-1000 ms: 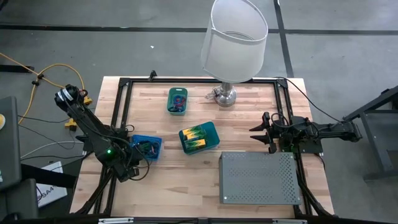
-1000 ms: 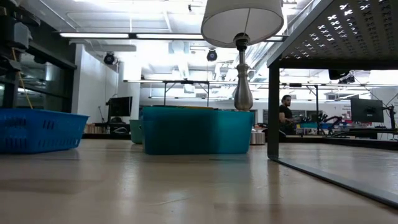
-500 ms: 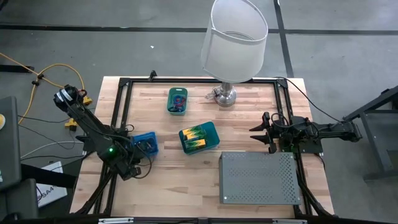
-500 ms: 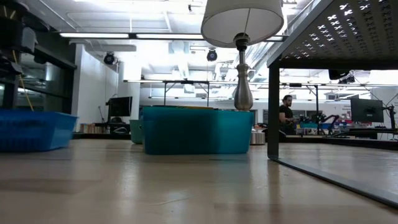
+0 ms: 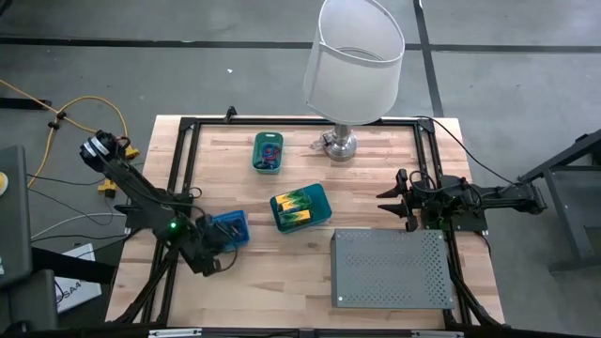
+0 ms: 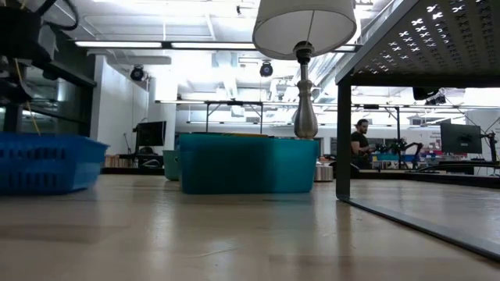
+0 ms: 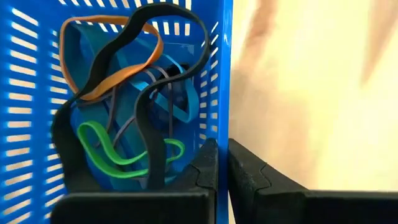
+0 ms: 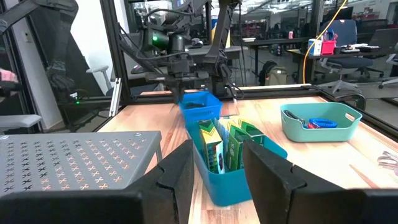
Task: Pick & Place Office Desk Supplies
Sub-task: Move the bins to the center of the table
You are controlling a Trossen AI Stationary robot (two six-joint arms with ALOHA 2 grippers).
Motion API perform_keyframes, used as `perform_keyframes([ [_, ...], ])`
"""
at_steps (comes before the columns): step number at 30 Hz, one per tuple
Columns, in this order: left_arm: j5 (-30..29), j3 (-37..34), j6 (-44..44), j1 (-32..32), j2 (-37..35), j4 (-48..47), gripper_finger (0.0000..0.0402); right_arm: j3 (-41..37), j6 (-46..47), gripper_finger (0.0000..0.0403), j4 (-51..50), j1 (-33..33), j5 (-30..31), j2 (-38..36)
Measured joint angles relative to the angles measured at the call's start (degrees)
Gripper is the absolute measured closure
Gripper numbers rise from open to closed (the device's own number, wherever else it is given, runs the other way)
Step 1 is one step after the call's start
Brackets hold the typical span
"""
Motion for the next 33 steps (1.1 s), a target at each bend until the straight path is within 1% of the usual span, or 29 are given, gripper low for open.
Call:
perform_keyframes([
  [6, 2.63, 0.65, 6.70, 3.48, 5.90, 14.01, 0.0396, 0.00, 0.00, 0.0277, 0.00, 0.00, 0.00, 0.00],
  [11, 5.16, 5.24, 10.66, 5.88, 13.34, 18.79, 0.0396, 0.00, 0.00, 0.0277, 0.00, 0.00, 0.00, 0.00],
  [17, 6.02, 14.94, 17.53, 6.17, 22.30, 18.66, 0.0396, 0.01, 0.00, 0.0277, 0.00, 0.01, 0.01, 0.01],
  [22, 7.15, 20.92, 21.15, 6.48, 26.95, 18.71, 0.0396, 0.00, 0.00, 0.0277, 0.00, 0.00, 0.00, 0.02],
  [25, 7.41, 22.11, 23.18, 7.16, 27.86, 18.62, 0.0395, 0.00, 0.00, 0.0277, 0.00, 0.00, 0.01, 0.02],
  [31, 7.33, 22.21, 26.22, 9.47, 27.92, 18.89, 0.0394, 0.00, 0.00, 0.0277, 0.00, 0.00, 0.02, 0.02],
  [33, 8.14, 22.21, 26.75, 9.98, 27.92, 19.04, 0.0394, 0.01, -0.01, 0.0277, 0.00, 0.01, 0.01, 0.02],
])
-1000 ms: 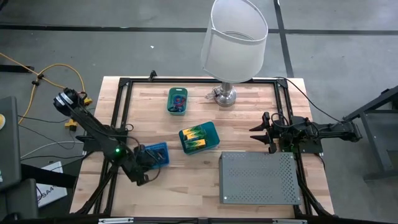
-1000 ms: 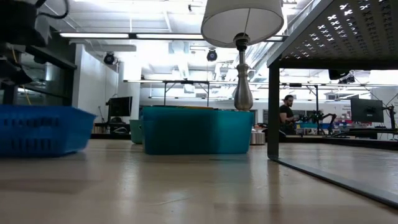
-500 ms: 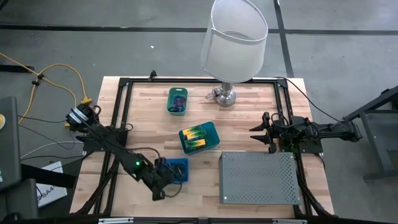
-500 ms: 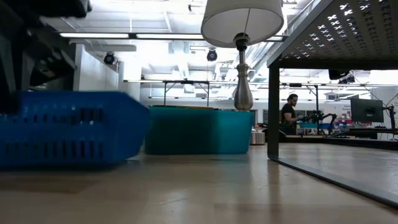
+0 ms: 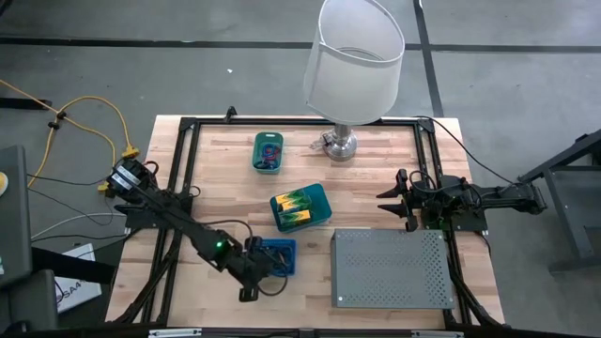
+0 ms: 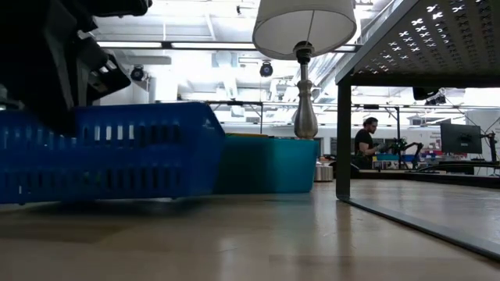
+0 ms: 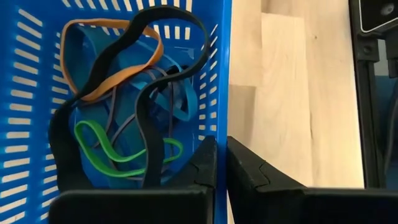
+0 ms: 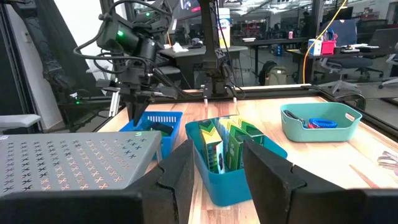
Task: Pick & Place Office Desk Supplies
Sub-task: Move the bins to the center of the table
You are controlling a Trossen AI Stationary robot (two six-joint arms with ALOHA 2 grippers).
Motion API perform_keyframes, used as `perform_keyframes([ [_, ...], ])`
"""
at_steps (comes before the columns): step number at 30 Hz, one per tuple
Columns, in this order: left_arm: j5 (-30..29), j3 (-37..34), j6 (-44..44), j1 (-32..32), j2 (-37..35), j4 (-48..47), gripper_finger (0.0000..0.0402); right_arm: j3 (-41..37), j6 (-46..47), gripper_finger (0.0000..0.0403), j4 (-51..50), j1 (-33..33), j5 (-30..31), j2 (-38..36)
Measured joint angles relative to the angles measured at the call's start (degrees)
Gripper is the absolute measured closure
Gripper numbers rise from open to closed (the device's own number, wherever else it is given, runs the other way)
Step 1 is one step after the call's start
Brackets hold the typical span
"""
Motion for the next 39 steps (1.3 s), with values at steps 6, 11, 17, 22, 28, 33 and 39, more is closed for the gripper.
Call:
perform_keyframes([
  [6, 1.88, 0.00, 0.11, 0.62, 0.00, 0.02, 0.0382, 0.00, 0.01, 0.0277, 0.00, -0.02, 0.01, 0.00],
  [11, 2.05, 0.00, 0.32, 0.60, 0.00, 0.04, 0.0352, 0.00, 0.01, 0.0277, 0.00, -0.01, 0.01, 0.00],
  [17, 1.98, 0.00, 0.89, 0.60, 0.00, 0.04, 0.0319, -0.01, 0.01, 0.0277, 0.00, -0.02, 0.01, 0.00],
  [22, 1.94, 0.00, 0.92, 0.60, 0.00, 0.04, 0.0312, 0.00, 0.01, 0.0277, 0.00, 0.00, -0.01, 0.00],
  [28, 2.53, 0.24, 1.59, 1.39, -1.81, 0.04, 0.0311, 0.00, 0.01, 0.0277, 0.00, -0.01, 0.01, 0.00],
  [33, 3.43, 0.26, 2.81, 2.63, -4.22, -1.28, 0.0311, -0.02, 0.01, 0.0277, 0.00, 0.00, 0.01, 0.00],
  [39, 3.36, 0.28, 2.84, 6.40, -8.45, -8.01, 0.0311, 0.00, -0.01, 0.0277, 0.00, -0.02, 0.01, 0.00],
])
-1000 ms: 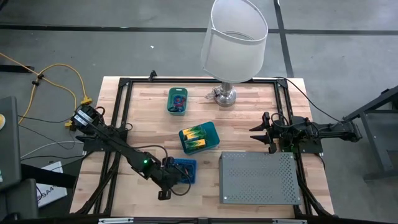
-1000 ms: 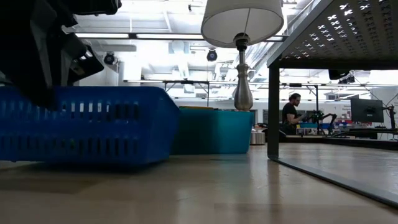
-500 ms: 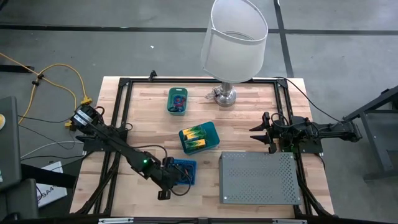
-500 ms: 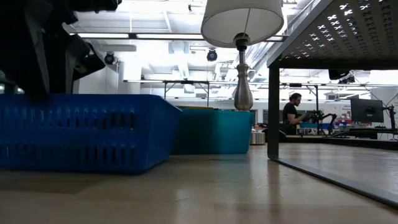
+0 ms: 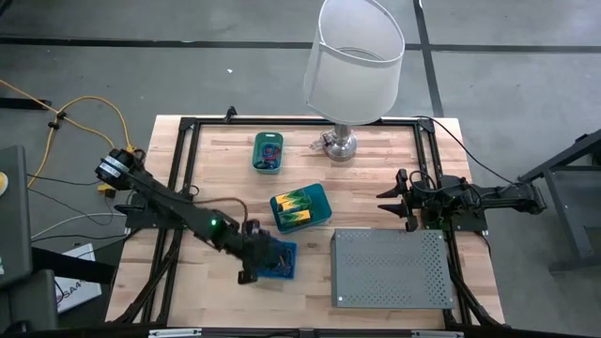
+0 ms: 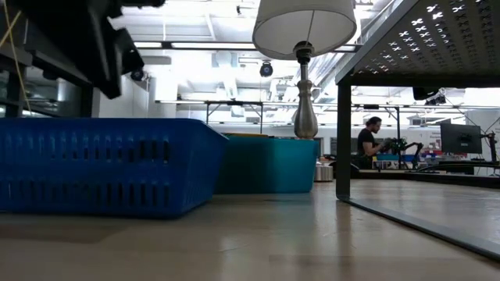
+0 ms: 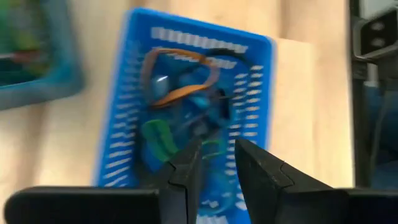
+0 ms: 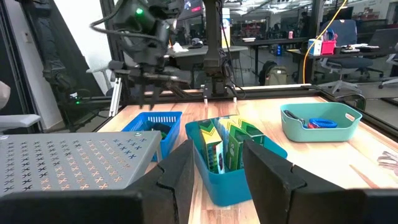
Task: Pick & Place Office Desk Supplies
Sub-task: Move the bins to the center of the table
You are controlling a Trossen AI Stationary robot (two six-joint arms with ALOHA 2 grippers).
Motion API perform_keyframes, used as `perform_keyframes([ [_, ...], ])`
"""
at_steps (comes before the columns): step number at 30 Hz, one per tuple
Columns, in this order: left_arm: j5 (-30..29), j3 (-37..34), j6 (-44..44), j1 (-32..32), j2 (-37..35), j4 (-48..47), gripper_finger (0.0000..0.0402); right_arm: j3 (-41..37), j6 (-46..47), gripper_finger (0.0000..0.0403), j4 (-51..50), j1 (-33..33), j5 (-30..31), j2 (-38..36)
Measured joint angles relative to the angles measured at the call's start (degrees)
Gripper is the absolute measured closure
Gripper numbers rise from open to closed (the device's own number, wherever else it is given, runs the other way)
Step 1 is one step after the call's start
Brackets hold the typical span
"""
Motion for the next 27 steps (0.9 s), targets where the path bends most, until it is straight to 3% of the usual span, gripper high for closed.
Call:
perform_keyframes([
  [5, -2.26, 0.00, 2.58, 5.91, -3.74, -6.70, 0.0311, 0.00, 0.02, 0.0277, 0.00, 0.00, 0.00, 0.00],
  [10, -4.35, 0.00, 15.88, 14.63, -6.69, -10.71, 0.0311, 0.00, 0.02, 0.0277, 0.00, 0.00, 0.00, 0.00],
  [17, 5.15, 0.00, 36.76, 31.22, -6.83, -11.36, 0.0311, 0.00, 0.02, 0.0277, 0.00, 0.02, -0.02, -0.02],
  [27, 6.55, -1.62, 46.62, 50.63, -6.21, -11.67, 0.0311, -0.02, 0.02, 0.0277, 0.00, 0.00, 0.00, -0.02],
])
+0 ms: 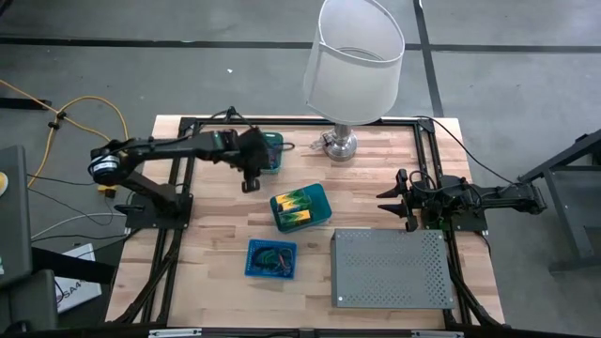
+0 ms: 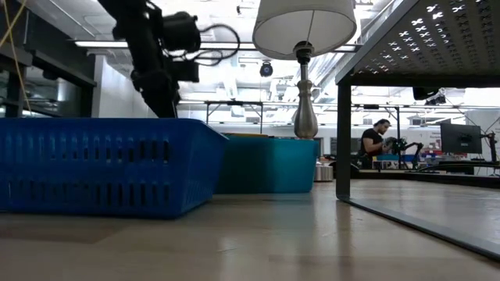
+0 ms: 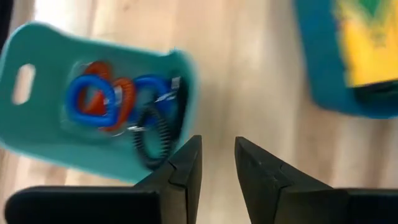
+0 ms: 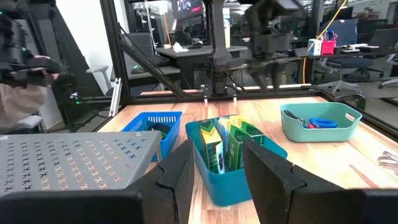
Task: Pick & Place Office Desk Supplies
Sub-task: Move the bins to the center of the table
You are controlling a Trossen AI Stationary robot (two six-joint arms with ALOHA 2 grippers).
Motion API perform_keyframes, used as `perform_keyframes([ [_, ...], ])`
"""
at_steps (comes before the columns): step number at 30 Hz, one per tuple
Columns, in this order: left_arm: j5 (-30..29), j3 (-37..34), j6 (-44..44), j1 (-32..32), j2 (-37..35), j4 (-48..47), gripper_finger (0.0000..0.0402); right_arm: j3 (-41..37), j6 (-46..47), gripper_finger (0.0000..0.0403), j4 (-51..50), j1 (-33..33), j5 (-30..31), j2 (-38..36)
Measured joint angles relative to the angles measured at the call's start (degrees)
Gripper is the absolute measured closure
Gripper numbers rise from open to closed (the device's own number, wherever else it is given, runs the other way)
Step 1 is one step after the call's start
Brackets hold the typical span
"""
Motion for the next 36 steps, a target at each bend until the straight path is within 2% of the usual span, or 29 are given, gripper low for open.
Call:
perform_keyframes([
  [9, 3.32, -0.10, 6.96, 6.63, 5.62, 3.06, 0.0311, 0.00, 0.00, 0.0277, 0.00, 0.00, -0.02, 0.02],
  [25, 4.29, -0.19, 6.21, 7.00, 10.43, 3.93, 0.0314, 0.01, 0.00, 0.0277, 0.00, 0.01, -0.02, 0.01],
  [28, 4.42, -0.19, 5.99, 6.76, 10.35, 4.13, 0.0326, 0.00, 0.00, 0.0277, 0.00, 0.02, -0.02, 0.02],
  [34, 4.40, -0.19, 6.45, 5.51, 10.35, 4.69, 0.0388, 0.01, 0.00, 0.0277, 0.00, 0.01, -0.02, 0.00],
  [36, 4.25, -0.19, 6.65, 5.02, 10.35, 5.49, 0.0395, 0.02, 0.00, 0.0277, 0.00, 0.01, -0.02, 0.01],
])
